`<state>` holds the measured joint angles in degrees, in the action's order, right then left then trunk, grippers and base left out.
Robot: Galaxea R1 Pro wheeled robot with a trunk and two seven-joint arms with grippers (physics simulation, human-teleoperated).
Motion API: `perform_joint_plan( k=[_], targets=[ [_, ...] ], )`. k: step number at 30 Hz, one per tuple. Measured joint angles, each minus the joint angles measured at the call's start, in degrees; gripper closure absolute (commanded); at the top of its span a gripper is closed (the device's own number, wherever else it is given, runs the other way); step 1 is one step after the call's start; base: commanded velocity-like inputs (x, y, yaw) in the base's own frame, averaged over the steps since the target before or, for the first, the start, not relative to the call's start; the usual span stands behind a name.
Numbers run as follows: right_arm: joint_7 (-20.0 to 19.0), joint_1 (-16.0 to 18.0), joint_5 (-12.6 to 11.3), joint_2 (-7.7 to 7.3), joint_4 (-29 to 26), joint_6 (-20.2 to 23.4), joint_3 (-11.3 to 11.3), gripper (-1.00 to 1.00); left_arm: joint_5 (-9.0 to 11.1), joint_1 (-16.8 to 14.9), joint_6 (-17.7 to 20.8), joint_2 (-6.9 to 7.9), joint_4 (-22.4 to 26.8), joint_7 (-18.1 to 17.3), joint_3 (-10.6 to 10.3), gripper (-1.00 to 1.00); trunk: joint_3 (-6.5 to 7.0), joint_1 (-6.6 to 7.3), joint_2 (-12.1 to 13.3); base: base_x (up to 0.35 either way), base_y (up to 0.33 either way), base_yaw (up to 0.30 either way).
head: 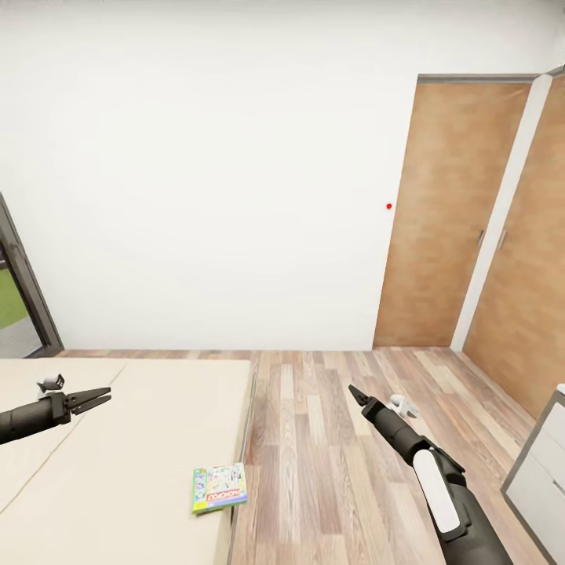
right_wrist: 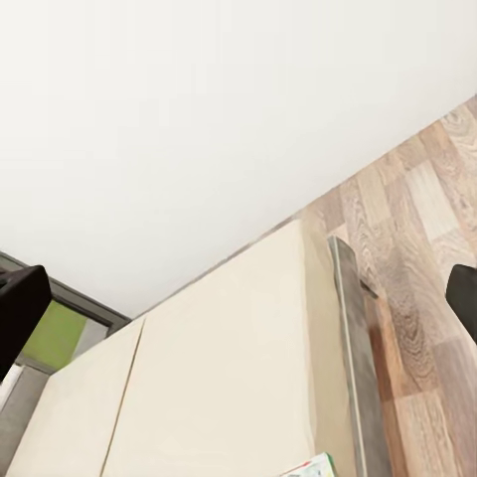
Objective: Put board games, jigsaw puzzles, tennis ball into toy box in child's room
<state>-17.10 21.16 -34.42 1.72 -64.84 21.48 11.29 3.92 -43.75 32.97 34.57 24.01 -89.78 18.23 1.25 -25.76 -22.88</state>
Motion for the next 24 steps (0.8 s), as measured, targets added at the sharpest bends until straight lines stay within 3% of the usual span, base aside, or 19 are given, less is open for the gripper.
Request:
perform_joint_plan(
  k=[13,18,24],
  targets=[
    [0.39,0.00,0.50,0.05,0.36,0.01,-0.47,-1.00,-0.14,0.02,0.15,-2.18,-0.02,0.00,-0.02,-1.00,0.94,0.00,0.01,0.000,0.000,0.000],
    [0.74,0.00,0.74,0.07,0.53,-0.08,-2.99,-1.00,-0.27,0.04,0.23,-3.55,0.02,0.00,-0.59,-1.00,1.09,0.00,0.01,0.000,0.000,0.000],
    [2.50,0.04,0.83,0.18,0.64,0.18,-7.06,-1.00,-0.34,0.05,0.36,-5.13,0.01,0.00,-3.56,-1.00,1.15,0.00,0.01,0.000,0.000,0.000]
  ],
)
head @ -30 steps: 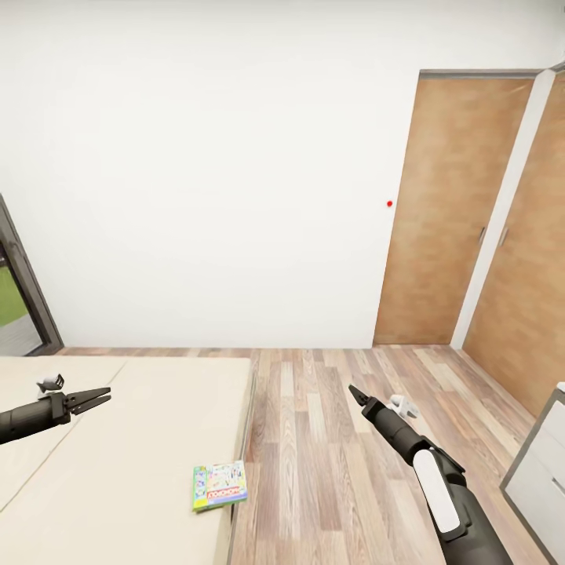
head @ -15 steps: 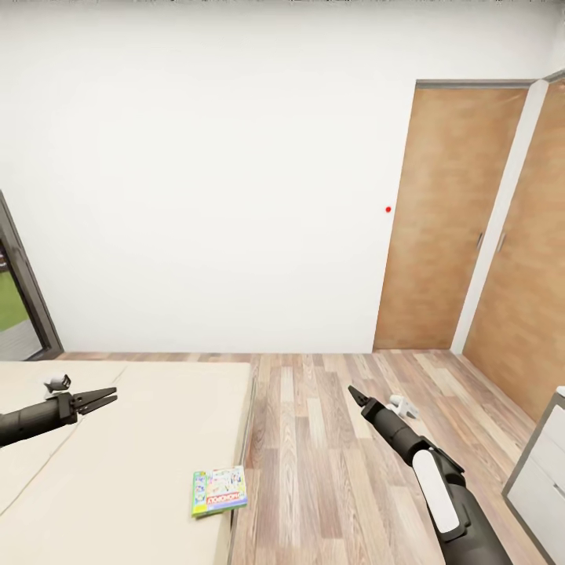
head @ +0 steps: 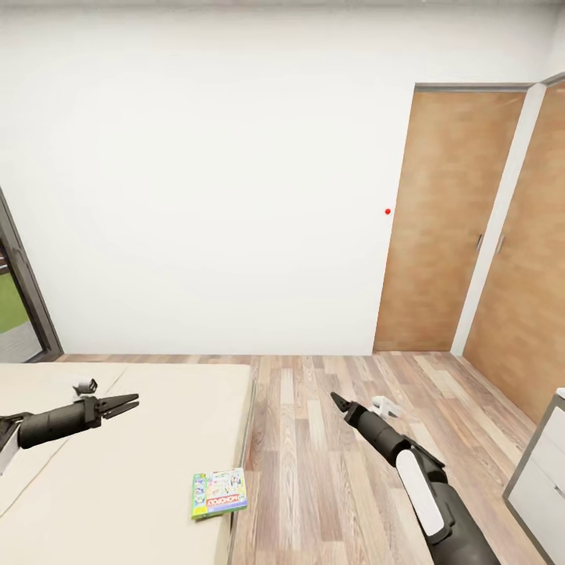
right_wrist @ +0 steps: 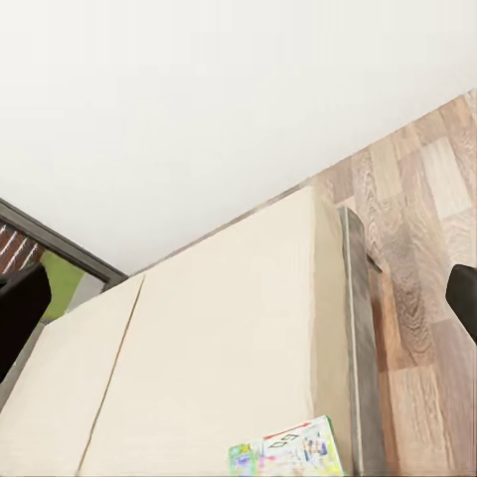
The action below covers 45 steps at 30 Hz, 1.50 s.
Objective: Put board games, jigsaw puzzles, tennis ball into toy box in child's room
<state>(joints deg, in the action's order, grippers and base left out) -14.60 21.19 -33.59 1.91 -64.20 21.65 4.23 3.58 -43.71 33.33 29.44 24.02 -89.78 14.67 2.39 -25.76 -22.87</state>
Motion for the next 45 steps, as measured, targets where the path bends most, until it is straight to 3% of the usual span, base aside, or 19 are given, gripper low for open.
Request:
perform_joint_plan(
  k=[6,7,8,9,13,17,21,28,45],
  targets=[
    [5.56,-0.04,-0.13,0.04,0.05,0.44,-2.39,-1.00,-0.01,-0.16,0.36,-2.09,0.03,3.95,-2.35,-1.00,0.02,0.00,0.00,0.000,0.000,0.000],
    [8.53,-0.07,-0.14,0.07,0.06,0.61,-3.05,-1.00,-0.03,-0.31,0.46,-3.11,0.08,6.79,-2.81,-1.00,0.01,0.00,0.00,0.000,0.000,0.000],
    [8.64,-0.06,-0.15,0.07,0.06,0.62,-3.08,-1.00,-0.02,-0.33,0.47,-3.15,0.08,6.89,-2.82,-1.00,0.02,0.00,0.00,0.000,0.000,0.000],
    [11.83,-0.05,-0.24,0.10,0.07,0.76,-3.77,-1.00,-0.02,-0.47,0.59,-4.15,0.11,9.97,-3.12,-1.00,0.02,0.00,0.00,0.000,0.000,0.000],
    [17.87,0.10,0.02,0.14,0.06,1.04,-5.56,-1.00,0.02,-0.70,0.82,-5.84,0.17,16.59,-3.37,-1.00,0.02,0.00,0.00,0.000,0.000,0.000],
    [24.41,0.54,0.07,0.32,0.05,1.74,-8.46,-1.00,0.20,-0.85,1.01,-7.11,0.46,24.48,-3.34,-1.00,0.02,0.00,0.00,0.000,0.000,0.000],
    [28.76,0.77,0.08,0.65,0.02,2.10,-10.61,-1.00,0.39,-0.90,1.07,-7.48,1.02,28.78,-3.25,-1.00,0.02,0.00,0.00,0.000,0.000,0.000],
    [32.05,0.90,-0.04,1.15,0.03,2.52,-11.99,-1.00,0.48,-0.92,1.09,-7.62,1.58,31.43,-3.17,-1.00,0.02,0.00,0.00,0.000,0.000,0.000],
    [32.67,0.93,-0.11,1.26,0.00,1.94,-12.59,-1.00,0.55,-0.93,1.03,-7.32,1.79,31.96,-2.59,-1.00,0.02,0.00,0.00,0.000,0.000,0.000]
  ],
)
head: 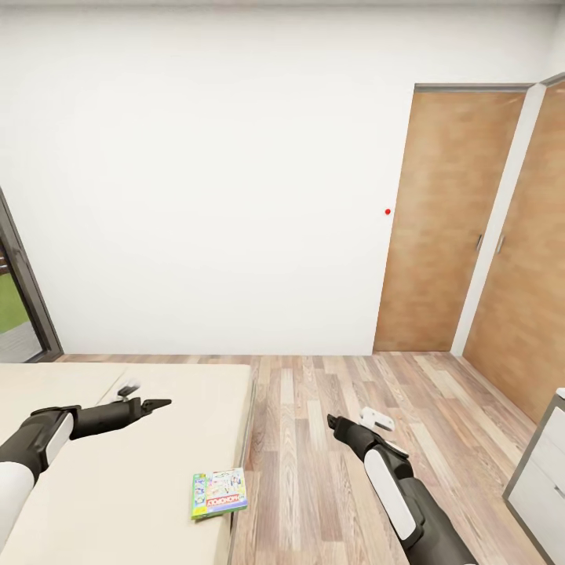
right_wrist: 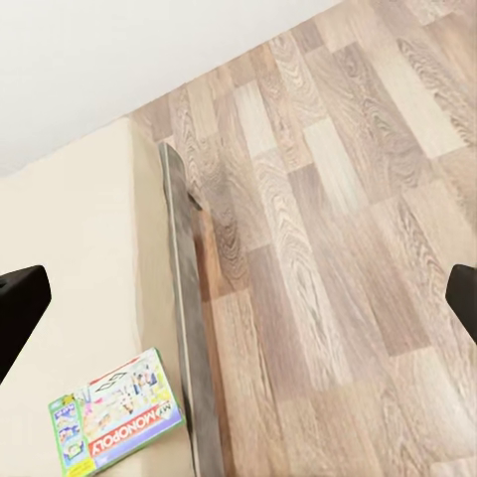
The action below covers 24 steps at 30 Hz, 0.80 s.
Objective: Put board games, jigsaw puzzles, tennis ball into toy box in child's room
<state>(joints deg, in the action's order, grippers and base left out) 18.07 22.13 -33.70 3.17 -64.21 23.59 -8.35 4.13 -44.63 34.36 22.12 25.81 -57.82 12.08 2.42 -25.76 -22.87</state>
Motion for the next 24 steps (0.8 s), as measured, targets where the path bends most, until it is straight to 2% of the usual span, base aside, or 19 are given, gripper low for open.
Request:
perform_joint_plan(
  k=[24],
  targets=[
    [-0.04,0.00,-0.07,-0.08,0.12,-0.21,0.09,-1.00,0.10,0.00,-0.14,0.02,0.05,-0.43,0.14,-1.00,0.00,0.00,0.00,0.000,0.000,0.000]
  ],
)
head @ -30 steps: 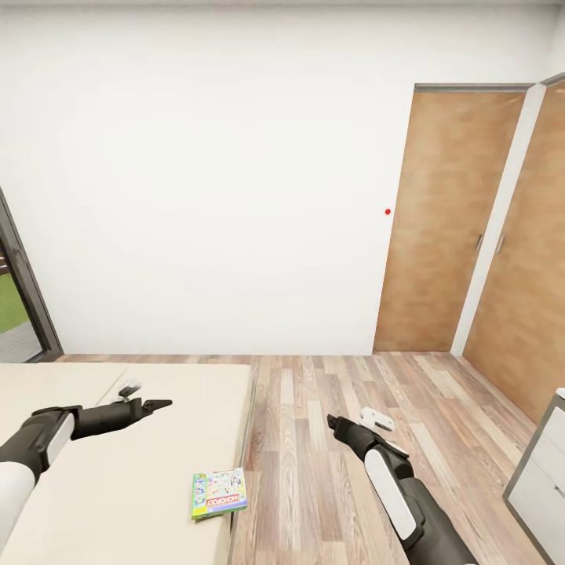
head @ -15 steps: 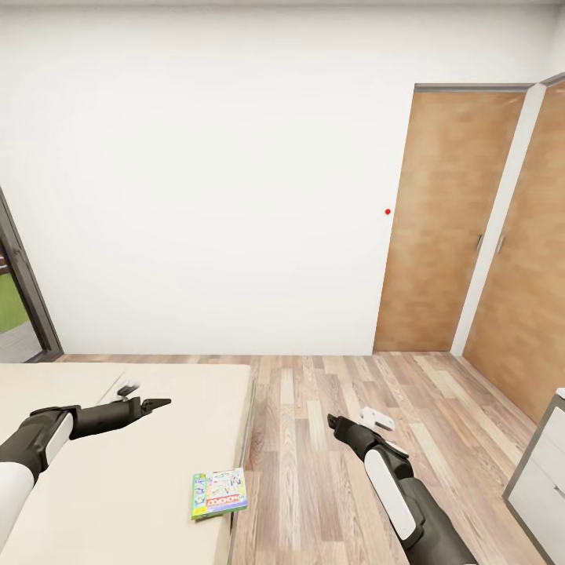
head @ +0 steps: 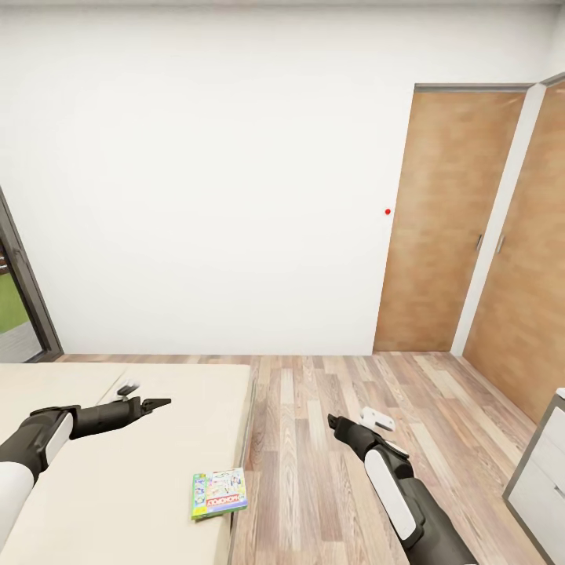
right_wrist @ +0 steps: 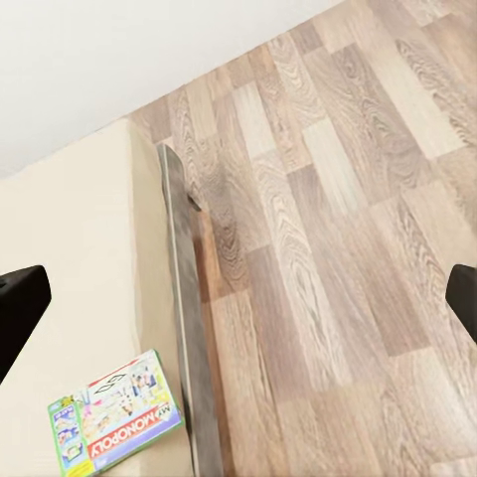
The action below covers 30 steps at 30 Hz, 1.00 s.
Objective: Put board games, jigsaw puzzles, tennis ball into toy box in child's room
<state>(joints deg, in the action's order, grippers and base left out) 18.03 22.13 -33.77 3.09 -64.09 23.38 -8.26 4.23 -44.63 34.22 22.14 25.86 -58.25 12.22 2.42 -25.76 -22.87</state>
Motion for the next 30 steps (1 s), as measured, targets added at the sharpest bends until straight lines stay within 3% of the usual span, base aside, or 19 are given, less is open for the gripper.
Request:
perform_joint_plan(
  k=[30],
  targets=[
    [-0.19,0.00,-0.37,0.00,-0.35,0.09,-0.10,-1.00,0.03,0.00,-0.05,-0.07,0.00,-0.03,0.00,-1.00,0.00,0.00,0.00,0.000,0.000,0.000]
  ],
)
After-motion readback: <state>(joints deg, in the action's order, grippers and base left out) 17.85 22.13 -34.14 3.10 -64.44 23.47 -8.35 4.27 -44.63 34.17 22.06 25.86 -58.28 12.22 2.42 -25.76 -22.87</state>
